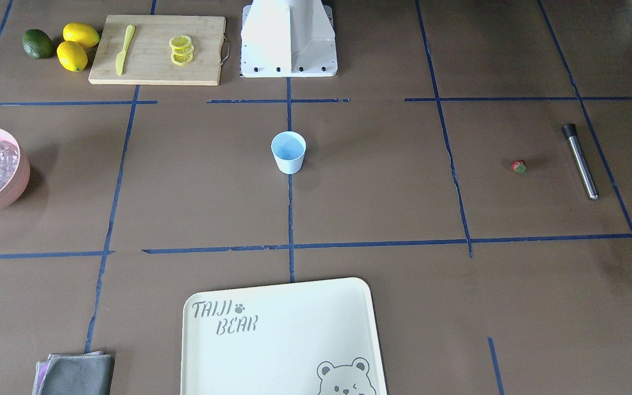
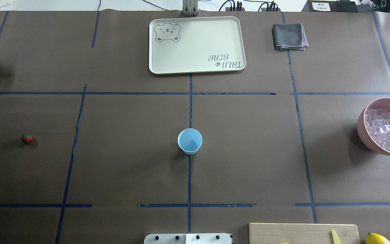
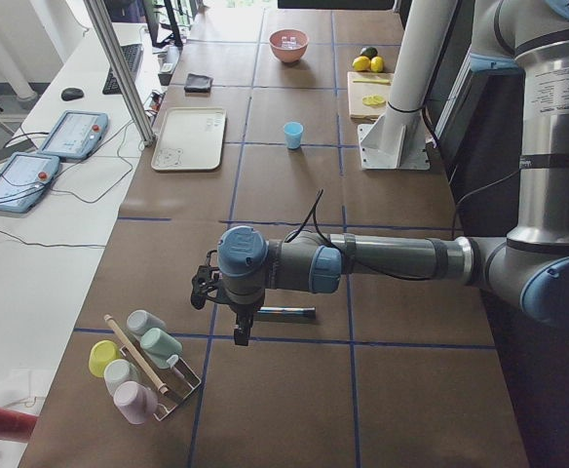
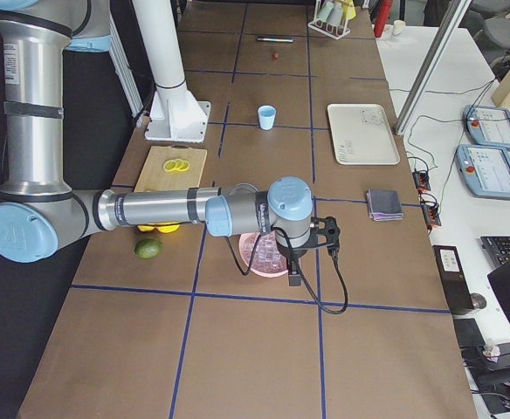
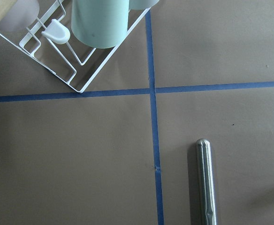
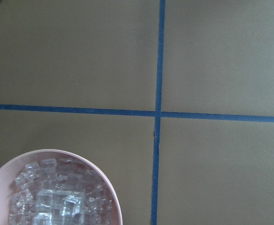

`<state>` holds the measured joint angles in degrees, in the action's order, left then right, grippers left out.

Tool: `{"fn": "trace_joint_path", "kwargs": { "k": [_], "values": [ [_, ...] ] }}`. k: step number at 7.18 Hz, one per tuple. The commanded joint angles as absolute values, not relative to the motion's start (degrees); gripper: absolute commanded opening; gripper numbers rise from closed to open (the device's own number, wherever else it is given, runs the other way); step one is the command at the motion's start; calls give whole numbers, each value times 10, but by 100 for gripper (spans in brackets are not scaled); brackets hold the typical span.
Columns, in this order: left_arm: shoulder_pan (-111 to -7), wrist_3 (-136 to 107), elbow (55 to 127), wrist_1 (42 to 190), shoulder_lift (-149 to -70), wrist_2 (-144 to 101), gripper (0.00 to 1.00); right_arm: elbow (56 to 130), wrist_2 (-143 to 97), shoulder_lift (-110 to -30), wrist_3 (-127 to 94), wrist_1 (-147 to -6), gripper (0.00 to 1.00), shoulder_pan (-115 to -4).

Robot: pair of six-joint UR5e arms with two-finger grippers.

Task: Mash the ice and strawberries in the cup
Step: 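Lower the right gripper into the pink bowl of ice cubes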

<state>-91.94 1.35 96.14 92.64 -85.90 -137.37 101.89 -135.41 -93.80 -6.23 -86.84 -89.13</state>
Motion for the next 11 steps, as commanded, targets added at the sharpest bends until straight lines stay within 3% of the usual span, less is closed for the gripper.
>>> {"fn": "trace_joint_path", "kwargs": {
  "k": [1, 3, 11],
  "values": [
    [-919, 15, 960, 926, -860, -1374, 100, 1065, -1327, -940, -165, -867, 97, -825],
    [-919, 14, 961, 926, -860, -1374, 100, 1076, -1303, -940, -213, -866, 69, -781],
    [-919, 13, 962, 926, -863, -1374, 100, 1021, -1301, -933, -217, -867, 63, -713]
  ]
}}
